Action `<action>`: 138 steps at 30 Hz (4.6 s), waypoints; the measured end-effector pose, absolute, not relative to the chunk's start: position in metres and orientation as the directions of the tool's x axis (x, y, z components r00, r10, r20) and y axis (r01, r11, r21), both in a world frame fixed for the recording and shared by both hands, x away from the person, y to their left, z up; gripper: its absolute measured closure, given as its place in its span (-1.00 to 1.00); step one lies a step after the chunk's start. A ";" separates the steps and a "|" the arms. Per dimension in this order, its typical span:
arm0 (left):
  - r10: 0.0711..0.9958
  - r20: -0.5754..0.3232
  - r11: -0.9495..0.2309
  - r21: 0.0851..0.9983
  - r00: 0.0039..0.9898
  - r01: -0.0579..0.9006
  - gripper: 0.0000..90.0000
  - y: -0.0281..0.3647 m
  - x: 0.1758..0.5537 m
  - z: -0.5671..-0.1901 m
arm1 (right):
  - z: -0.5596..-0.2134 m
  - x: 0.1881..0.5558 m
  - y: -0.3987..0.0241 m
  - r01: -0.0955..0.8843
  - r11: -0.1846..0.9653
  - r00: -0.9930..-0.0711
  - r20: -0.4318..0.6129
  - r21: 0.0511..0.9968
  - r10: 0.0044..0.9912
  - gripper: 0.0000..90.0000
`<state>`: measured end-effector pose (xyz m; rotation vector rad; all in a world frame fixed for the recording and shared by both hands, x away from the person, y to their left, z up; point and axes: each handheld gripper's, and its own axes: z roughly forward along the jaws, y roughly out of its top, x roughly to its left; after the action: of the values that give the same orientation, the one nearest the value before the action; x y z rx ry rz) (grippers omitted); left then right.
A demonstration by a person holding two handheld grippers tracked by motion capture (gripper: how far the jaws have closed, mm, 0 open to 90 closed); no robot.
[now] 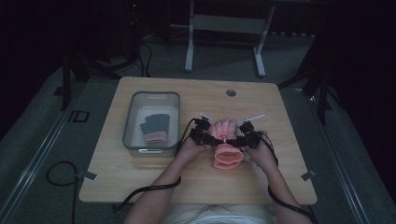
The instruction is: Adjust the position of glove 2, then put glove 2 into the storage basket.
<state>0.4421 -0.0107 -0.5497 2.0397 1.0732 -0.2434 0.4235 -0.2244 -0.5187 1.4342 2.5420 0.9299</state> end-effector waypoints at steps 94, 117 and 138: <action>0.856 -0.307 -0.072 0.727 0.417 0.683 0.69 0.216 0.393 -0.401 | -0.389 0.454 0.012 0.474 0.491 -0.815 0.154 0.731 0.558 0.43; 0.879 -0.378 -0.020 0.578 0.289 0.816 0.67 0.216 0.423 -0.483 | -0.470 0.490 0.033 0.571 0.593 -0.792 0.191 0.568 0.579 0.42; 0.933 -0.272 -0.053 0.548 0.237 0.835 0.13 0.216 0.436 -0.485 | -0.480 0.510 0.043 0.630 0.589 -0.755 0.221 0.506 0.618 0.27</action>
<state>0.4359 0.2159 -0.4851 1.9016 1.6149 0.2061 0.5096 0.0433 -0.4796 1.1071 2.8195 0.9105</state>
